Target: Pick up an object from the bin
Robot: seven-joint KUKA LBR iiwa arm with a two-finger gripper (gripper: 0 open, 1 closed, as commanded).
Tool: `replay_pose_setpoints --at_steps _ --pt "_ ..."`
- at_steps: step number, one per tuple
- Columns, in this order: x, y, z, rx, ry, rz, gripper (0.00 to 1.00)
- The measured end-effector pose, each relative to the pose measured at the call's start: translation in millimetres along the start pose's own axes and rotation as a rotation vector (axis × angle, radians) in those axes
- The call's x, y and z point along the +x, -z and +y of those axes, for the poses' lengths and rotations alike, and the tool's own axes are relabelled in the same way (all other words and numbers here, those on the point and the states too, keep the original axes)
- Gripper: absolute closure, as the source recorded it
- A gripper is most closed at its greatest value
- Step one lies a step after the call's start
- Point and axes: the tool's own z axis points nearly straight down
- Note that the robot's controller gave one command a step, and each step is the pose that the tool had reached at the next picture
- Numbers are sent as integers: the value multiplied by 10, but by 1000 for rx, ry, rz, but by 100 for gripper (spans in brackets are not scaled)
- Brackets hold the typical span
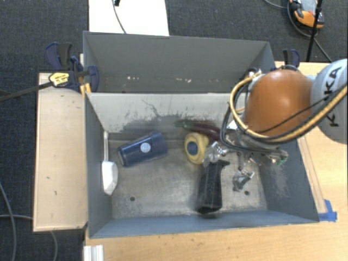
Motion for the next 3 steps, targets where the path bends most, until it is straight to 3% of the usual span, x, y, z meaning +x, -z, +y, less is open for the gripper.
replay_pose_setpoints --at_steps 1,2,3 --pt "-175 -320 71 -2 46 2 0" --pt "-162 -598 114 0 215 1 0" --pt "-120 -913 21 -3 480 -2 100"
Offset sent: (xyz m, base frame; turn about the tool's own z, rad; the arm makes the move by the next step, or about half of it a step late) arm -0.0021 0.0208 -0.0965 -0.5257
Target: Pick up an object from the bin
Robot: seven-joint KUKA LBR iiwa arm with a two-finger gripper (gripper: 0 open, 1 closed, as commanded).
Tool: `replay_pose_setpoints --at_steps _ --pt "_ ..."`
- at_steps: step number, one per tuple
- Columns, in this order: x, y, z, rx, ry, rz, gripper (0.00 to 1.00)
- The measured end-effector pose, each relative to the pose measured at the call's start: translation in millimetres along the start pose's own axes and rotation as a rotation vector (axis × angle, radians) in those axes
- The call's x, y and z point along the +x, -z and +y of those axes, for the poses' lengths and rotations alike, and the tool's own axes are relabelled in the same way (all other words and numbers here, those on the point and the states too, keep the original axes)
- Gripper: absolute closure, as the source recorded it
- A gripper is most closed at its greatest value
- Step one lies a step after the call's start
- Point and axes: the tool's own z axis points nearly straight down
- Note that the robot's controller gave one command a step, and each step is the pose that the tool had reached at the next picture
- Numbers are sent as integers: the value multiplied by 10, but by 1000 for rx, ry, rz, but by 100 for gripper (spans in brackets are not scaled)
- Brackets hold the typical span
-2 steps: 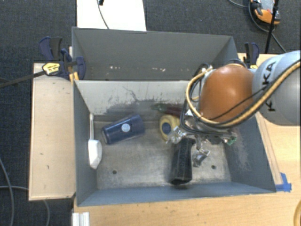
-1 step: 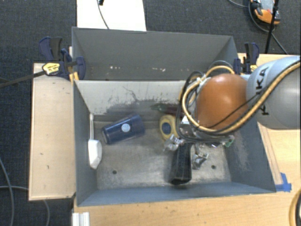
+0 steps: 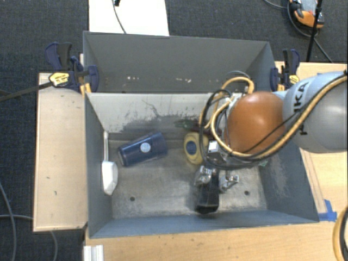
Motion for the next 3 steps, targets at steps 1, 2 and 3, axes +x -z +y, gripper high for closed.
replay_pose_setpoints --at_steps 1,2,3 --pt "0 0 0 0 0 0 100" --pt "-1 7 2 0 -1 0 100" --pt "5 46 17 -4 -1 1 100"
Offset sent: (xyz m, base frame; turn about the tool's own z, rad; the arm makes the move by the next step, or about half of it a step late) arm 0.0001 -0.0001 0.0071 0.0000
